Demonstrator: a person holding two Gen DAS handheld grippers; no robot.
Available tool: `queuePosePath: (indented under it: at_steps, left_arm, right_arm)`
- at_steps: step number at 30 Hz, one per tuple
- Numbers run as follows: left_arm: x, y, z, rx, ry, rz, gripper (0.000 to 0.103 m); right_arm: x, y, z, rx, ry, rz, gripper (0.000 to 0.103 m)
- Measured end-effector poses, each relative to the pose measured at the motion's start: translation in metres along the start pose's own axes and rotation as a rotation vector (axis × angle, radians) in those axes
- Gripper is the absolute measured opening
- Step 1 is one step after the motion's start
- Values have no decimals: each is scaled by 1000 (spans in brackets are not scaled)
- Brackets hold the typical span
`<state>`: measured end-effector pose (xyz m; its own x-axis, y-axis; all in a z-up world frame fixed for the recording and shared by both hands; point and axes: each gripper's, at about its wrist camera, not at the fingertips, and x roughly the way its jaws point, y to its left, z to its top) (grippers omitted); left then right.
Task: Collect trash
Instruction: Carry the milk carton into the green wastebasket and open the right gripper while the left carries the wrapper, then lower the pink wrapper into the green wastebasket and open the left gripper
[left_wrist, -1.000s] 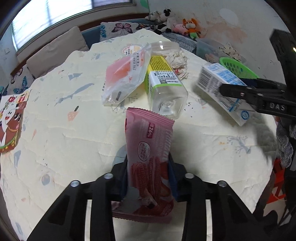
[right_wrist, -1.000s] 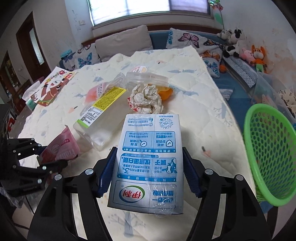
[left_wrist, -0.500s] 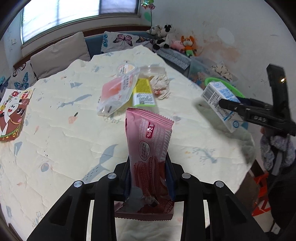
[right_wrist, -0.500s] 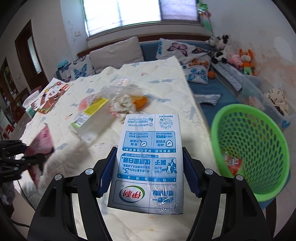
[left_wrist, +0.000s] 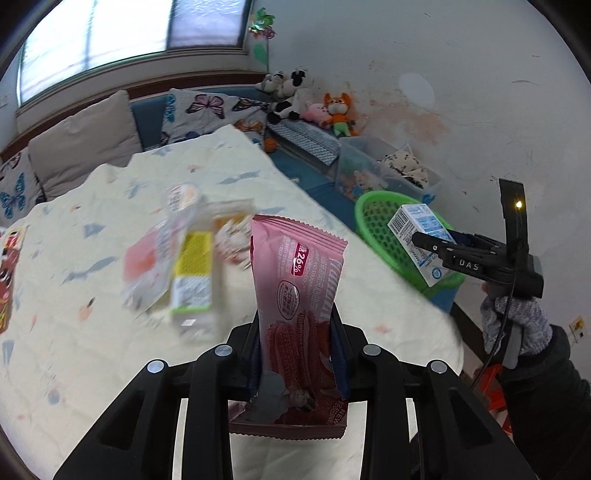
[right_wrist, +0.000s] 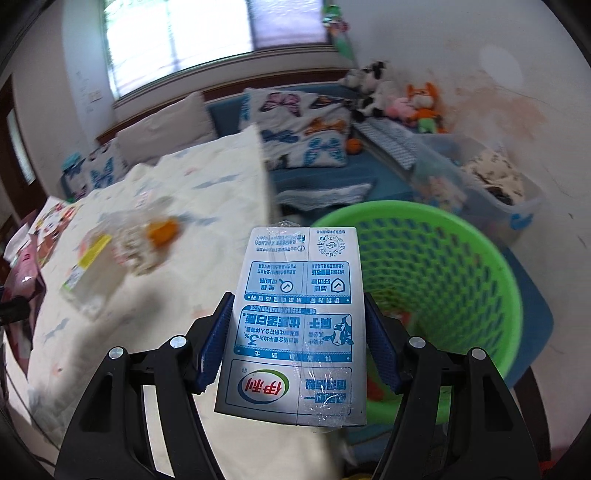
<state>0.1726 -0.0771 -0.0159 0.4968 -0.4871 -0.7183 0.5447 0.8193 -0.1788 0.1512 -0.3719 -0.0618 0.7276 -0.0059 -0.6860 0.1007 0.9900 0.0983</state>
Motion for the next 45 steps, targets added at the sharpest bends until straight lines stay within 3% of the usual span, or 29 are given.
queuePosePath:
  at_steps: [10,20,39,45]
  left_arm:
    - [42,-29,49,-26,14,-49,30]
    - [75,-59,77,5,25,-68,30]
    - [144,-142,105,82,79,-136,31]
    - [172,-162,108,68,122,-161,37]
  right_arm:
    - [24,-75,3,76,26,-103,67]
    - [49,-103,-5,95,61,-137,74]
    - [-25,-106,-15,87,-57,-114,78]
    - [-38,-110,-23,97,-74,-118,78]
